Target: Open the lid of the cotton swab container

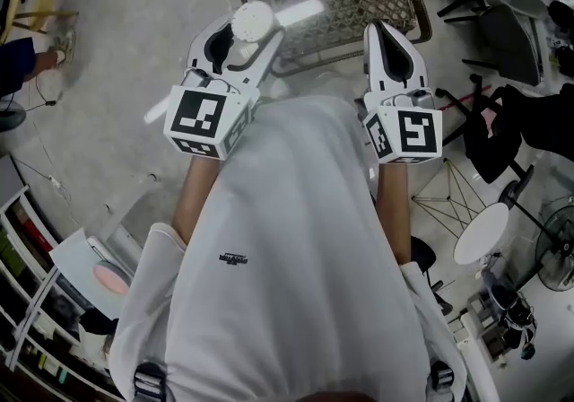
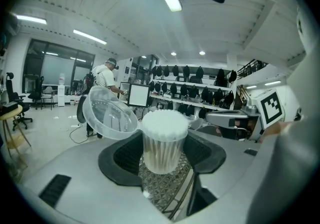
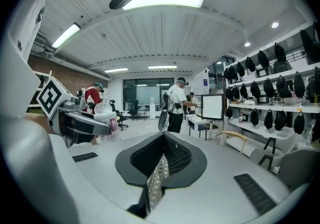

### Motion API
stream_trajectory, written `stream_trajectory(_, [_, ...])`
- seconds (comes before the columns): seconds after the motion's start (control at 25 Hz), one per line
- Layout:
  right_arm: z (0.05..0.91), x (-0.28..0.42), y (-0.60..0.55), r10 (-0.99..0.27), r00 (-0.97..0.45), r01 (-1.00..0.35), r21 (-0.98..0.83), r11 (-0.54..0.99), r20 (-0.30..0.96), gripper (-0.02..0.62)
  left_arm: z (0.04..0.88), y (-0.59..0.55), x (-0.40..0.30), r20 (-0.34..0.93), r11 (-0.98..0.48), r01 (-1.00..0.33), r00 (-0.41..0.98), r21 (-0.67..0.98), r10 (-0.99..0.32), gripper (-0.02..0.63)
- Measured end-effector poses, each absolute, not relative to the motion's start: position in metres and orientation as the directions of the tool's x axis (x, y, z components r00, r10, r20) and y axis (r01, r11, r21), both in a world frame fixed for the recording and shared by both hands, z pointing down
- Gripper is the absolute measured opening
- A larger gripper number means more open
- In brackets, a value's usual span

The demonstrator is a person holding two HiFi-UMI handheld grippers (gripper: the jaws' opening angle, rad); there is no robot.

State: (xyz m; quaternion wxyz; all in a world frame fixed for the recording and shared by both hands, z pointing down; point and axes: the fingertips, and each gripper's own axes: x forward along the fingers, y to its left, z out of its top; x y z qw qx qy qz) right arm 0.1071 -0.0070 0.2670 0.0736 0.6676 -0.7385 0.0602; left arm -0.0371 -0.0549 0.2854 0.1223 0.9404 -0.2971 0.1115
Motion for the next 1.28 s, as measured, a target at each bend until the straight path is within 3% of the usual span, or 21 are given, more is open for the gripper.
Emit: stream_trajectory(1.28, [0.269, 0.100, -0.005, -0.978, -0.062, -0.997, 0.041, 0.071, 0.198, 0.000, 0.284, -0.057, -0.047, 0.266, -0.802, -0.577, 0.805, 0.150, -0.530, 0.245])
